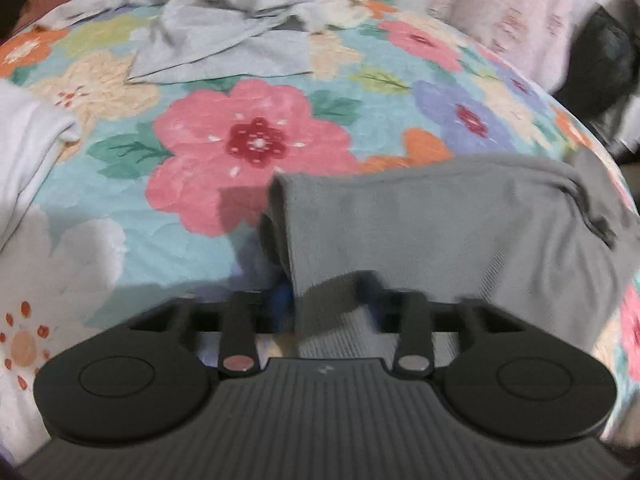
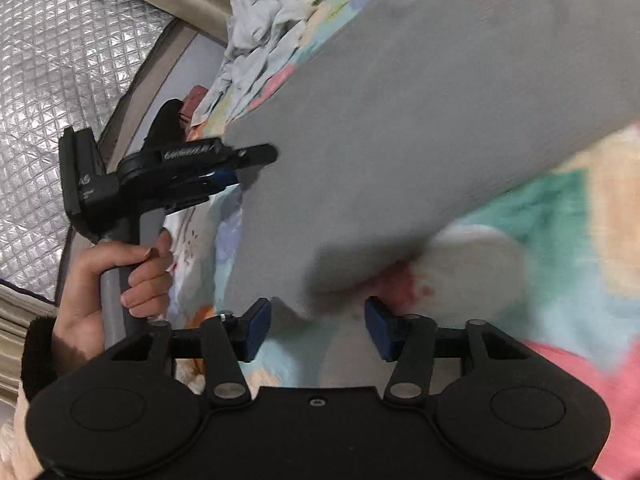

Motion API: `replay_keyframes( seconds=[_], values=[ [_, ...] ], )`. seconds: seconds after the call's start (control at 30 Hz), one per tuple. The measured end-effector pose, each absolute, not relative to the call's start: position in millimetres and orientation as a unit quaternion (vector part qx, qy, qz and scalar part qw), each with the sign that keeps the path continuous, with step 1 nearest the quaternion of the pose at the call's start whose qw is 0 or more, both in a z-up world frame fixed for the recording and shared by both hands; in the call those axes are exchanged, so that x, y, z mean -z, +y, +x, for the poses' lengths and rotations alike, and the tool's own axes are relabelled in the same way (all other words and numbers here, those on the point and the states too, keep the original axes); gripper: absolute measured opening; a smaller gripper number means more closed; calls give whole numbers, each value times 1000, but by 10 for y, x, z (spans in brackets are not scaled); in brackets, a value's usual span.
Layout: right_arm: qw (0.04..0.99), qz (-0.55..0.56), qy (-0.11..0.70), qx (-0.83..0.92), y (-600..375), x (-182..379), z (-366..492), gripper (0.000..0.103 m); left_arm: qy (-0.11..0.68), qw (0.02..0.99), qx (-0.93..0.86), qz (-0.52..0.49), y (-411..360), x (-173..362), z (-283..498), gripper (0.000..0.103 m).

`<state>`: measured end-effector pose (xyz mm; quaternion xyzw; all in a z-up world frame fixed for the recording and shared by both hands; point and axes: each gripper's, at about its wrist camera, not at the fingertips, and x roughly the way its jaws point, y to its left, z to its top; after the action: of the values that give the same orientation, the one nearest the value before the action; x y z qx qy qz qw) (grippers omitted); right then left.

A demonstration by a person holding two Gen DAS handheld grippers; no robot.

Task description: Fold clothes

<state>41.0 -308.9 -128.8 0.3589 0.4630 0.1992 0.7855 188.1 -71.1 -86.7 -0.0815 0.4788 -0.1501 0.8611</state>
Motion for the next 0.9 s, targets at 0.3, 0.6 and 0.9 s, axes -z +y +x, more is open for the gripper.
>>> replay_keyframes(
  seconds=[0.3,0.6,0.9],
  values=[
    [790,365,442,-218,-2722,1244,384,9,426,880,182,-102,-520,497,1874,9],
    [793,379,422,-223,-2856,1225,252,9,484,826,160,-243,-138,866,2132,6],
    [801,354,432,-217,-2860,1201,223,9,448,852,163,-215,-247,745,2045,38]
  ],
)
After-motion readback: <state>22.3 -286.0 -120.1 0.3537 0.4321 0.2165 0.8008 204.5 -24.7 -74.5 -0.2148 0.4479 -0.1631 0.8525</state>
